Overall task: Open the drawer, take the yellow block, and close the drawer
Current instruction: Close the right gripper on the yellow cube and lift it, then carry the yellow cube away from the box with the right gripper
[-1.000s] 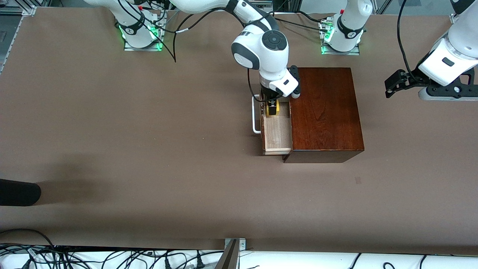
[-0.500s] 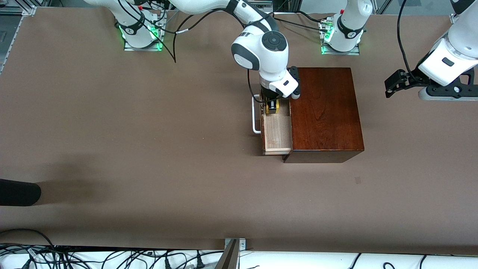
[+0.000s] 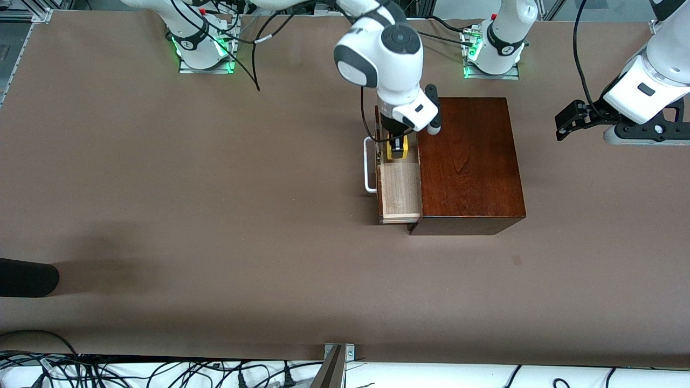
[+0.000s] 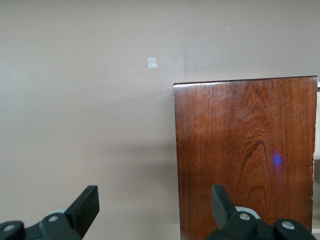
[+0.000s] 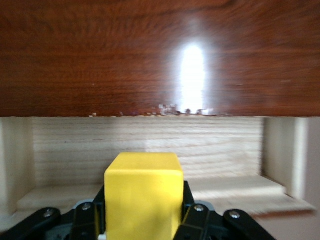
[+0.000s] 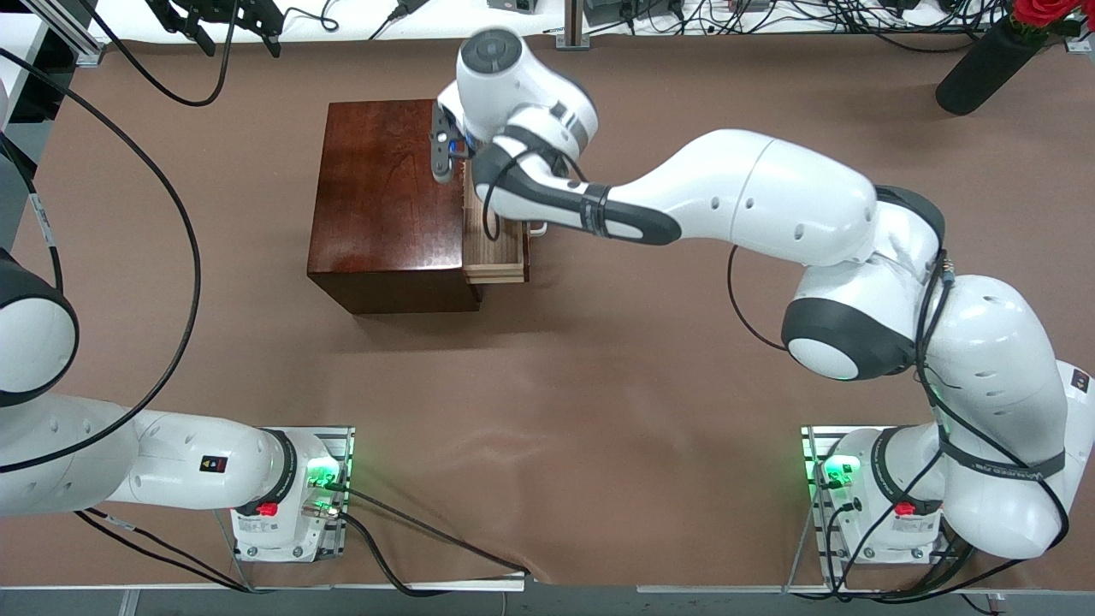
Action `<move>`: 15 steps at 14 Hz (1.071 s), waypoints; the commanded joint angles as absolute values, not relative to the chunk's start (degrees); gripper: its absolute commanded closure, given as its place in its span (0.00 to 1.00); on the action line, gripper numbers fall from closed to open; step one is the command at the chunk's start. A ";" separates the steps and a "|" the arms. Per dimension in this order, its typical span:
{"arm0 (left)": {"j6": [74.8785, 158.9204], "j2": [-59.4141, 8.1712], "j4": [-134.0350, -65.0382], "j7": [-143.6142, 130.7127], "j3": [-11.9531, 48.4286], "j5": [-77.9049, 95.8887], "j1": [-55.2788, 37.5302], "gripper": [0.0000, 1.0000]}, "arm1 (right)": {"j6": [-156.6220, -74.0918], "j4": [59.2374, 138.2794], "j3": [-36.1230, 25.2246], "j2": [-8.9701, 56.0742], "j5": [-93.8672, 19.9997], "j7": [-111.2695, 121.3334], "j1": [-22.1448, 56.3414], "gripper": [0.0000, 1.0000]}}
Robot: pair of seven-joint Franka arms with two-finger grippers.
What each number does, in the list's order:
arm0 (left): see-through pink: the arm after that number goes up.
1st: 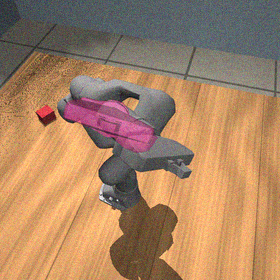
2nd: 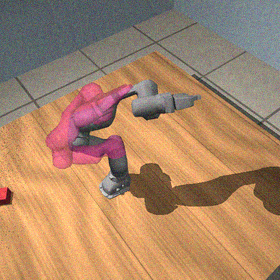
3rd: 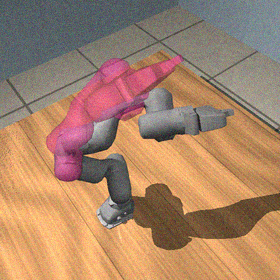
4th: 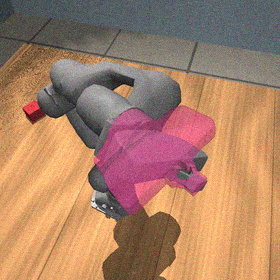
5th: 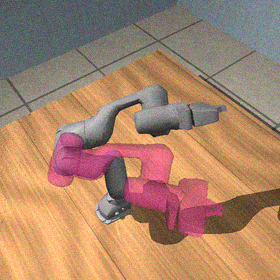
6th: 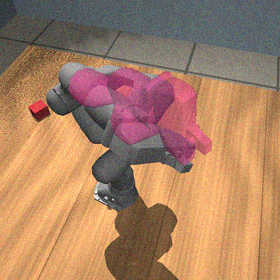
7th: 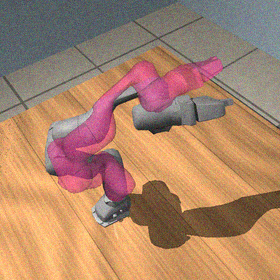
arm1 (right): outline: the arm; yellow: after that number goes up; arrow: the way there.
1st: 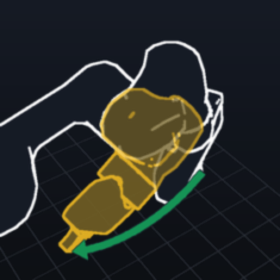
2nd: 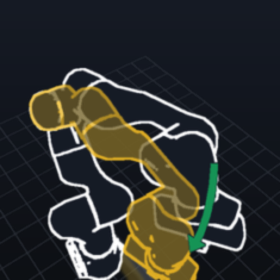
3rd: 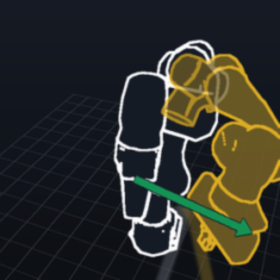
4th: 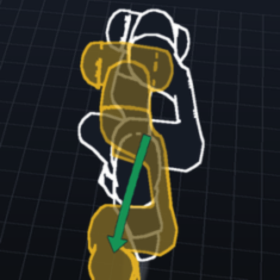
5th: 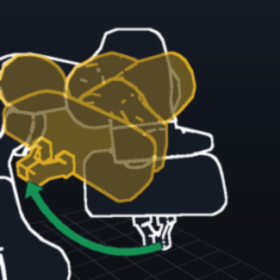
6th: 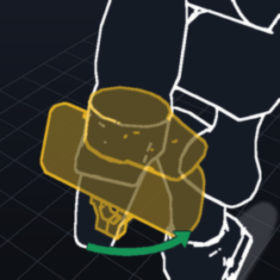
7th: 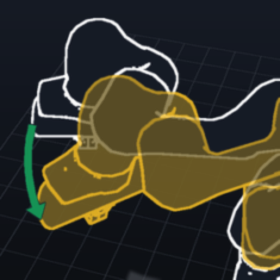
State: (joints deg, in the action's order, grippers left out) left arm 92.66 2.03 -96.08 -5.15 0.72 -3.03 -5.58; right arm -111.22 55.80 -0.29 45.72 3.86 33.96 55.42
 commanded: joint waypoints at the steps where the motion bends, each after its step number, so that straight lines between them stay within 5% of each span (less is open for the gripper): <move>1: 91.93 2.29 -95.80 -4.13 0.44 -1.58 -5.80 0.00 | -105.92 54.93 -0.09 40.45 3.69 34.10 52.40 1.00; 9: 91.85 2.37 -95.80 -4.13 0.79 -1.58 -5.80 0.00 | -100.20 56.42 0.26 31.22 2.99 34.01 34.65 1.00; 15: 91.85 2.37 -95.80 -4.13 1.23 -1.50 -5.80 0.00 | -100.28 70.65 0.44 20.93 1.41 34.45 21.81 1.00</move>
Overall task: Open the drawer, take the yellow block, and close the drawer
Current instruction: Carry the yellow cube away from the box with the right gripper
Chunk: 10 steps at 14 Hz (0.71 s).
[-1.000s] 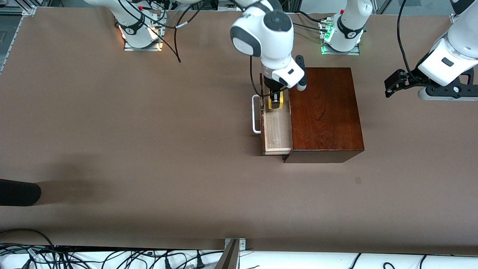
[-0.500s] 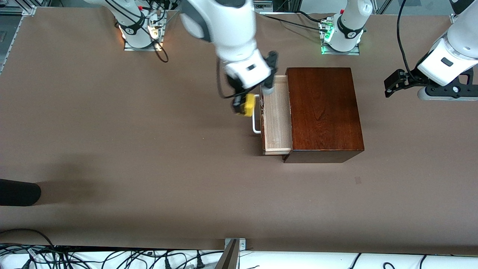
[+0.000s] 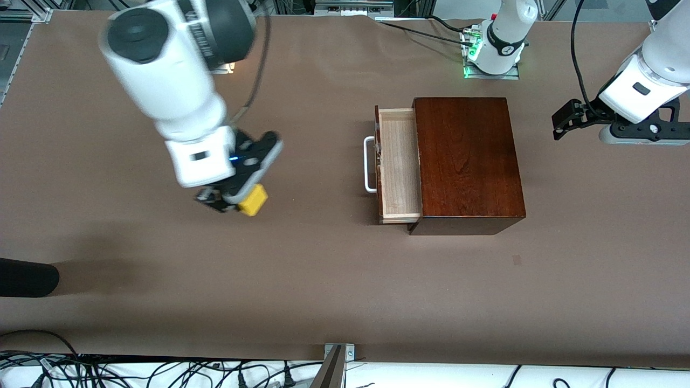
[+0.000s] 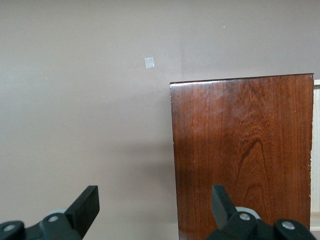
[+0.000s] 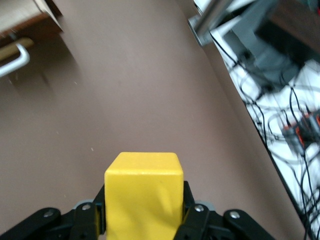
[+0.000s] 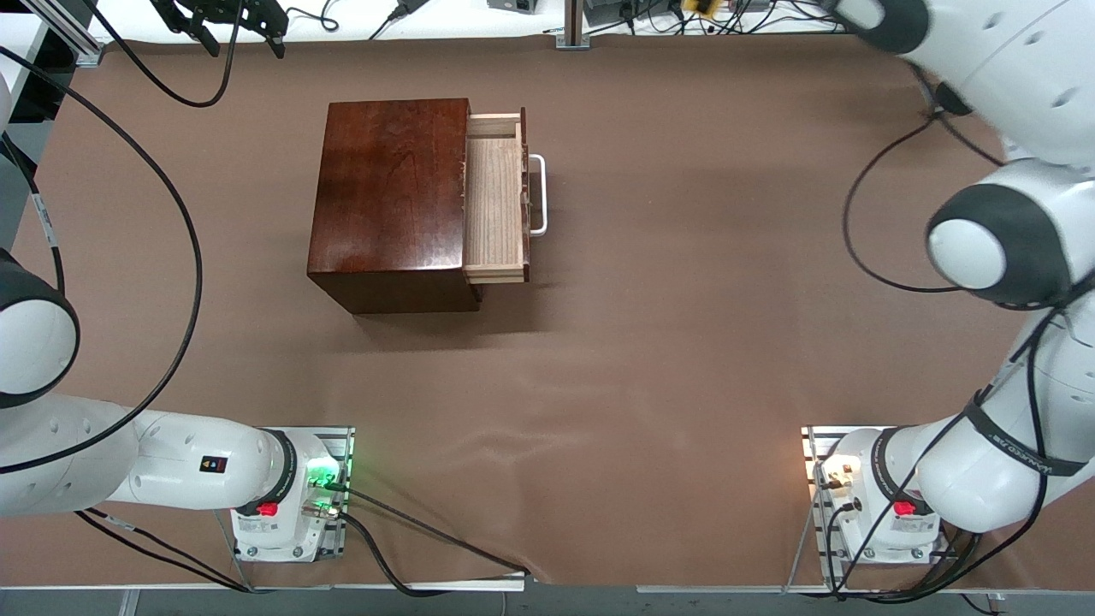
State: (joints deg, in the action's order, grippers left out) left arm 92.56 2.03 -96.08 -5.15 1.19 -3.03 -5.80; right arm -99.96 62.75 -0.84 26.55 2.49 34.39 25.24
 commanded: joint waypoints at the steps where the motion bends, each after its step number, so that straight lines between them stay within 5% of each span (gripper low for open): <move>1: 91.76 2.37 -95.80 -4.22 1.23 -1.49 -5.80 0.00 | -100.20 72.32 0.44 20.48 1.41 34.54 20.14 1.00; 10: 80.53 0.80 -95.80 -4.58 2.90 8.32 -6.32 0.00 | -100.90 88.67 -6.23 17.32 -2.99 21.56 16.00 1.00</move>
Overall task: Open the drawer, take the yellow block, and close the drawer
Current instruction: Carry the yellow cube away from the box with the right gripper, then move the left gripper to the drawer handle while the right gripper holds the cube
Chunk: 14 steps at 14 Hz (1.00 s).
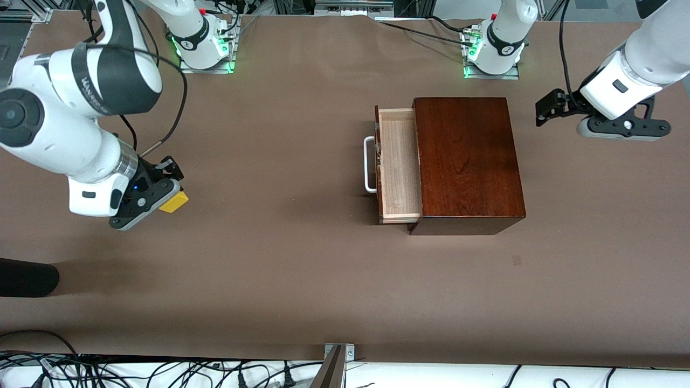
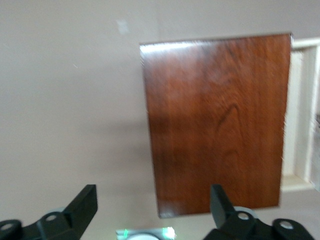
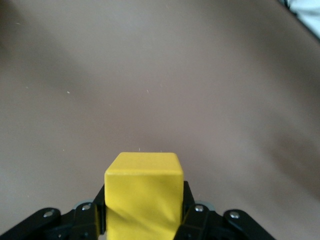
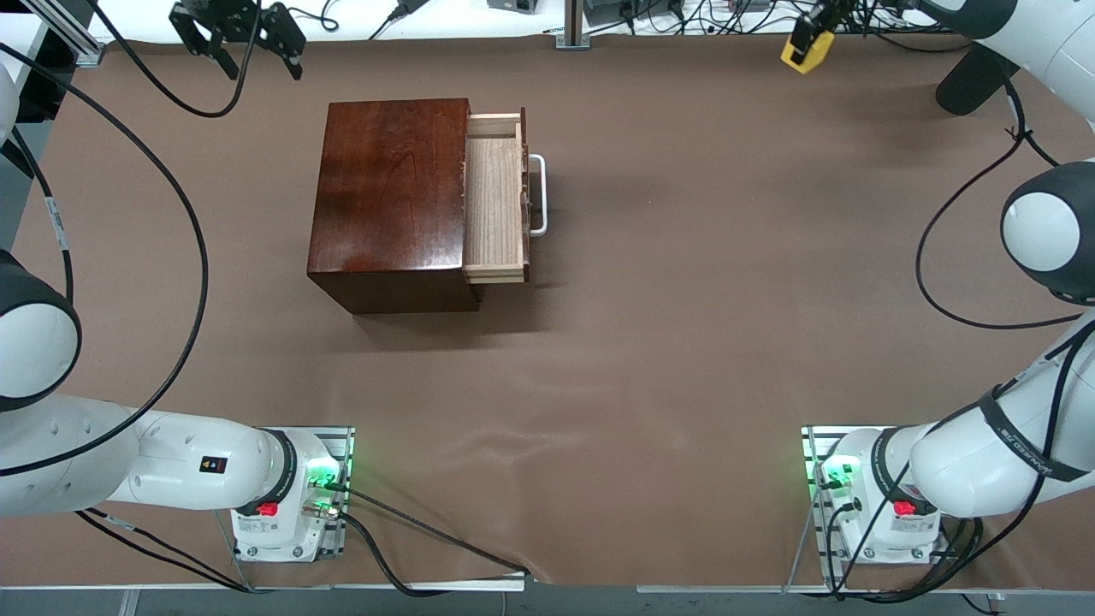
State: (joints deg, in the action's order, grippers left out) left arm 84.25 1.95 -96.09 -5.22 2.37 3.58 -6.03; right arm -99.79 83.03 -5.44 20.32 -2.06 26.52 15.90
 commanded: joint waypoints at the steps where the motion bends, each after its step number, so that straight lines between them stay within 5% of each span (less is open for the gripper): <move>1: 80.07 0.10 -95.80 -4.48 4.21 10.26 -6.94 0.00 | -101.16 90.16 -6.68 17.23 -2.90 19.27 16.00 1.00; 5: 79.37 -5.61 -94.93 -5.45 13.16 19.31 -8.87 0.00 | -103.00 94.99 -8.69 17.31 -3.34 12.50 15.91 1.00; 8: 79.19 -16.04 -85.65 -5.71 19.67 19.95 -12.64 0.00 | -108.17 100.88 -10.28 17.40 -5.18 10.73 15.91 1.00; 11: 79.18 -19.77 -81.39 -2.75 19.95 13.02 -18.36 0.00 | -112.75 106.06 -11.16 17.40 -5.19 6.78 16.00 1.00; 14: 88.12 -21.18 -81.56 3.69 20.21 11.09 -22.22 0.00 | -119.51 113.09 -12.03 16.70 -5.27 5.98 16.00 1.00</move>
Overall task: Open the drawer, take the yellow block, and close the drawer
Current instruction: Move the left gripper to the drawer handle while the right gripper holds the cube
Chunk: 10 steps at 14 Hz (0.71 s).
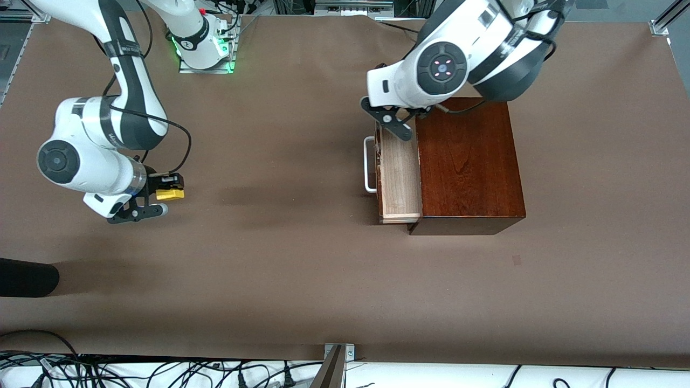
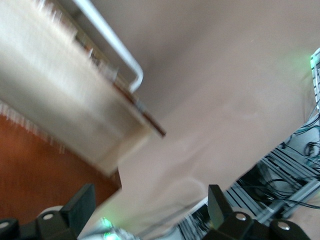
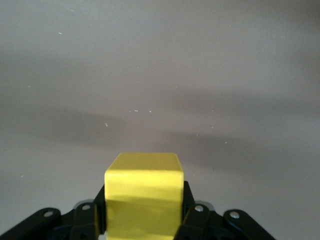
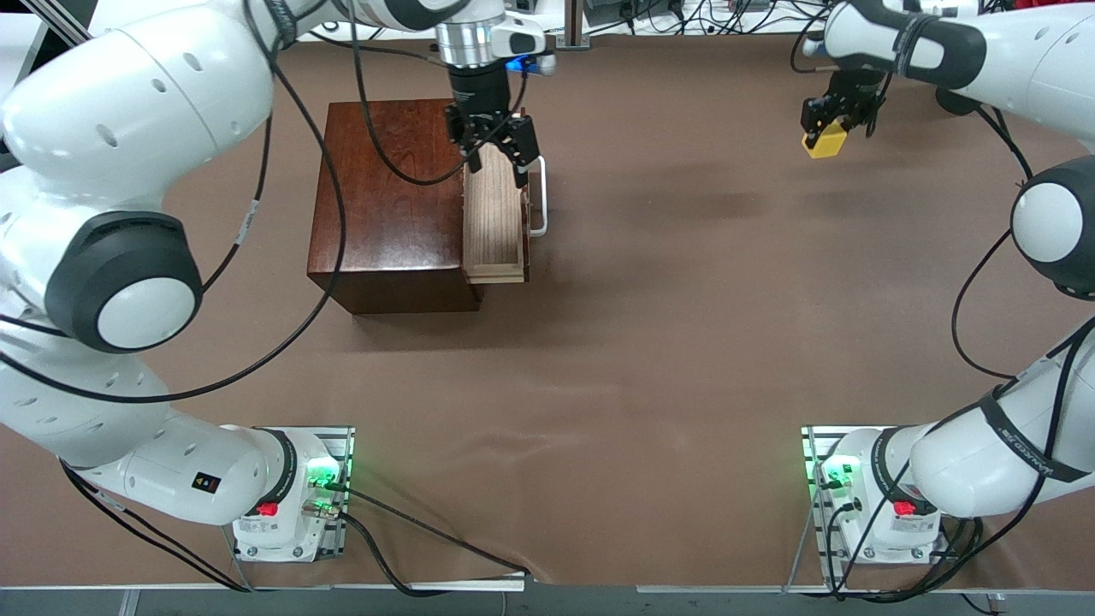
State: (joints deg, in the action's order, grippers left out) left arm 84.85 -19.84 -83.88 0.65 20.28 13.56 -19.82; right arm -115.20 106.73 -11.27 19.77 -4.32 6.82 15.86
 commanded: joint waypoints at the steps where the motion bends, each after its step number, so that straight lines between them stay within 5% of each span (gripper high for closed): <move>1: 89.72 -21.88 -81.65 4.30 20.39 9.07 -23.11 0.00 | -123.10 115.99 -12.13 16.35 -5.27 5.98 16.00 1.00; 10: 105.20 -30.75 -81.56 38.45 20.30 -0.26 -25.75 0.00 | -140.53 128.32 -11.95 16.96 -5.54 2.99 16.17 1.00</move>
